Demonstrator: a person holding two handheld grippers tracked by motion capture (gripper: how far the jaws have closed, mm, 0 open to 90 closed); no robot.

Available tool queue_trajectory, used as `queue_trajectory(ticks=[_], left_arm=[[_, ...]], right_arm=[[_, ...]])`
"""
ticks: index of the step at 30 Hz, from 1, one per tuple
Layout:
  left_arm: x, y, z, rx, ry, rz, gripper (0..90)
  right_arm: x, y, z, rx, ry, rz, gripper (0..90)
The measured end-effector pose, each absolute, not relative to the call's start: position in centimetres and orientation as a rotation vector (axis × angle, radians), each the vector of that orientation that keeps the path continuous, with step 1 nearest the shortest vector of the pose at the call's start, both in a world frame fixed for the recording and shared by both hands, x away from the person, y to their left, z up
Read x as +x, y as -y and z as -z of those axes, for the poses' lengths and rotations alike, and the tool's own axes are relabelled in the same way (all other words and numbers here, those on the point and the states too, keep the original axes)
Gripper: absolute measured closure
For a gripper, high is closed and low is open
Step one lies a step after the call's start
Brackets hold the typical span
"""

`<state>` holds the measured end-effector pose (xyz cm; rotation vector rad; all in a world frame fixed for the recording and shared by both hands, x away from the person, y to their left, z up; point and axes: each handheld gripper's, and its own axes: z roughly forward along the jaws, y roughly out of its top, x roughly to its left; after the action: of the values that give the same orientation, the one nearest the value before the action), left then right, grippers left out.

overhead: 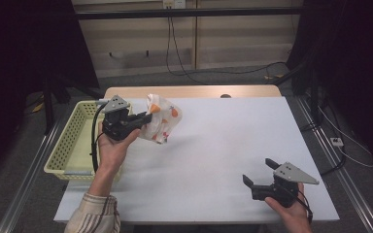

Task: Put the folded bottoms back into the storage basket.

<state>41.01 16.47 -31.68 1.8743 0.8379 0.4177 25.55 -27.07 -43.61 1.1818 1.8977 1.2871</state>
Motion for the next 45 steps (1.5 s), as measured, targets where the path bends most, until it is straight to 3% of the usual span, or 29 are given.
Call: queue_trajectory(ticks=[45], left_arm=[[38.1,-22.5,28.1,1.774,-0.864,-0.499,82.8]], right_arm=[[25.6,27.1,43.6,1.179,-1.91,-1.296,2.4]])
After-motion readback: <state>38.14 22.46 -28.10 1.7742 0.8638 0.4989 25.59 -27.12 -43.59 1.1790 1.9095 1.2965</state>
